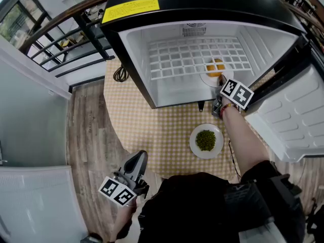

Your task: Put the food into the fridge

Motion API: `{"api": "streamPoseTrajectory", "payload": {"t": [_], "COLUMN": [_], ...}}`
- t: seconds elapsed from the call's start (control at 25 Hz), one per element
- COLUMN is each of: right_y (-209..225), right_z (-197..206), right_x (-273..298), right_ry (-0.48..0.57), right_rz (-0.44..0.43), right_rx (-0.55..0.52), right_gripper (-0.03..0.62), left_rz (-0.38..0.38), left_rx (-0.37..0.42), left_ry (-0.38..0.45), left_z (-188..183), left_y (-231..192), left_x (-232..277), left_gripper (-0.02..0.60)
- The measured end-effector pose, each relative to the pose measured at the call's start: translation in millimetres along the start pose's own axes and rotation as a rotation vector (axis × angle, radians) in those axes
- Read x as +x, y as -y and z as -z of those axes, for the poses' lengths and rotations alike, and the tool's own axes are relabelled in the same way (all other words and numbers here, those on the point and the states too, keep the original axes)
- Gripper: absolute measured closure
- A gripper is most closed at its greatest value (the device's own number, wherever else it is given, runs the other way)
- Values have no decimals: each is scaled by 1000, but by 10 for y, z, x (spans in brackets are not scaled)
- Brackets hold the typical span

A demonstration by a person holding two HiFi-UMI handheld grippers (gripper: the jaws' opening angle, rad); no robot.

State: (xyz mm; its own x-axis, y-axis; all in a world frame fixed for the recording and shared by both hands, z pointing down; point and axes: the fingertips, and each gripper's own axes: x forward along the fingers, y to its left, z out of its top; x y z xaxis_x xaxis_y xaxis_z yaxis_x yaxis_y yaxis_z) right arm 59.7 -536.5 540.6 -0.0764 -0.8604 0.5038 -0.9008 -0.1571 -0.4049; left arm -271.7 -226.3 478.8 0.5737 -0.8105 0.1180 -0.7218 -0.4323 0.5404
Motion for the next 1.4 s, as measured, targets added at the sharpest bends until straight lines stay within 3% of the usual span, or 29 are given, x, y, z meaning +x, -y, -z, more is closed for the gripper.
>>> {"api": "streamPoseTrajectory", "payload": {"t": [0.32, 1.0, 1.2, 1.4], "right_y": [35, 109, 102, 102], "right_z": [-12, 39, 77, 85], "right_x": [-1, -20, -36, -30], "right_ry": [5, -7, -12, -15], "right_rz": [27, 75, 109, 110], "right_rx": [-97, -132, -234, -250], "right_gripper": [439, 401, 384, 384], "left_rz": [-5, -21, -16, -14], "left_rx": [-9, -24, -42, -39], "left_ry": [2, 0, 5, 2], "left_z": [11, 39, 38, 39], "left_y": [-18, -9, -5, -4], "left_x": [7, -58, -49, -32], "left_gripper": [569, 569, 569, 569]}}
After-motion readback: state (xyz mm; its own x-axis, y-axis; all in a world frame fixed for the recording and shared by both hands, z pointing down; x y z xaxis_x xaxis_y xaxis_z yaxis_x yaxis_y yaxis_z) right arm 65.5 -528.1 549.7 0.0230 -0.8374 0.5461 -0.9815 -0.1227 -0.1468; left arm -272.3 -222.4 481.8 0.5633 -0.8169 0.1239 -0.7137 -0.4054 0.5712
